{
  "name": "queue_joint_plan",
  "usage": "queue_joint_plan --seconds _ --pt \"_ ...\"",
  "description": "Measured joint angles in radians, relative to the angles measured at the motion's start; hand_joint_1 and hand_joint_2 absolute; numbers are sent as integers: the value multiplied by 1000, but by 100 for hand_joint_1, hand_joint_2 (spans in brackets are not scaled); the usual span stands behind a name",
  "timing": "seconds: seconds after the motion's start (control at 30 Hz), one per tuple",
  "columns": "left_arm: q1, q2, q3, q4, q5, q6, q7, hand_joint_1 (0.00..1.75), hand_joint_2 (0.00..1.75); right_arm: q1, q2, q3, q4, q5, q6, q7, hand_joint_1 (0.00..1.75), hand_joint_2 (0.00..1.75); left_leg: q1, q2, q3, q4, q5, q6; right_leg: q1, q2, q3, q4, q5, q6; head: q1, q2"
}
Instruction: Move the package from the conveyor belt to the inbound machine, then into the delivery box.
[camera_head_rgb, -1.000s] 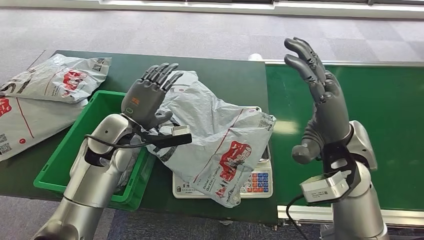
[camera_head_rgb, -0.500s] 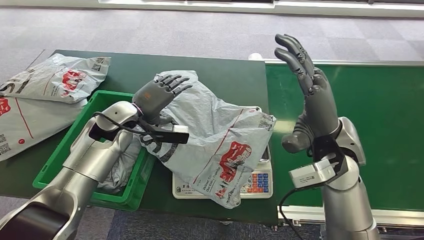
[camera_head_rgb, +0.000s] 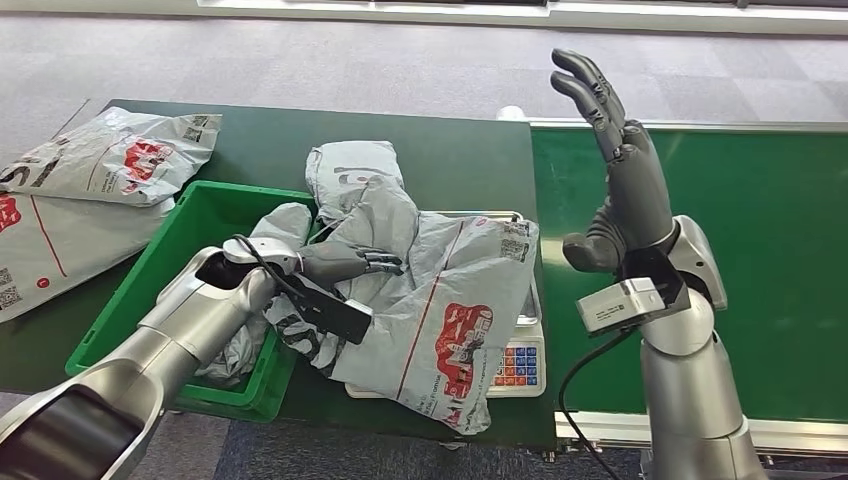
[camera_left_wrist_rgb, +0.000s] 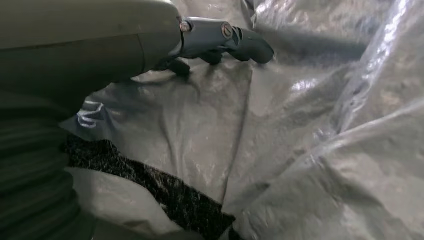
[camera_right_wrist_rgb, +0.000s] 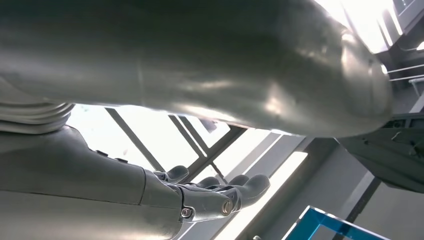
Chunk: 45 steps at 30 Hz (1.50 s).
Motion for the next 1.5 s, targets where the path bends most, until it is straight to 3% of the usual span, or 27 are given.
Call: queue_joint_plan --seconds 0.03,0.17,0.4,0.53,0.7,0.8,0.87,0.93,1.03,1.2,1.3,1.4,1.5 --pt "-3 0 -20 12 1 -1 0 3 175 2 -1 -2 1 -1 0 0 0 0 0 0 0 0 0 0 0 0 0 0 0 0 0 0" --pt "-17 0 -88 52 11 -3 -1 175 175 8 -1 -8 3 -4 2 -1 0 0 0 0 1 0 0 0 0 0 2 0 -1 0 0 0" --pt "-38 1 -132 82 63 -8 -11 175 175 10 -1 -10 3 -2 9 7 0 0 0 -1 4 0 1 2 0 -4 5 0 -1 1 0 0" --pt "-45 0 -135 89 98 36 -7 175 175 12 -1 -12 3 -2 12 7 0 0 0 -1 4 0 2 2 0 -4 5 0 1 0 0 0" --pt "-45 0 -133 89 146 185 33 175 175 27 -1 -16 -6 -2 16 14 0 0 0 0 4 0 4 0 0 -3 4 0 3 0 0 0" --pt "-36 1 -100 55 176 397 109 175 175 47 -2 -27 -21 -3 15 21 0 0 0 -1 2 0 4 0 0 -3 2 0 3 0 0 0" --pt "-30 2 -48 3 201 538 178 175 175 65 -3 -40 -35 -3 12 26 0 0 0 -1 1 0 4 0 0 -2 1 0 3 0 0 0" --pt "-14 5 39 -93 246 608 249 175 175 89 -3 -53 -52 -2 9 27 0 0 0 0 0 0 4 -1 0 -1 0 0 4 0 0 0" --pt "15 7 234 -286 316 621 321 174 175 128 -3 -73 -81 7 6 24 0 0 0 1 -2 0 4 -1 0 1 -3 0 4 0 0 0" --pt "66 -27 540 -523 522 673 330 175 175 159 4 -85 -114 37 -5 22 0 0 1 5 -3 -1 2 -1 1 5 -6 0 3 -1 0 0" --pt "78 -43 678 -603 569 708 341 173 175 159 12 -85 -122 52 -11 29 0 0 1 5 -3 -1 2 -1 2 5 -5 0 2 -2 0 0" --pt "80 -38 759 -630 365 795 410 175 175 159 17 -86 -125 58 -16 32 0 0 2 5 -3 -1 2 -1 2 4 -5 0 2 -2 0 0" --pt "75 -10 772 -595 -193 848 605 175 175 159 21 -86 -133 60 -14 31 0 0 2 4 -2 -1 3 -1 2 3 -4 0 2 -2 0 0"
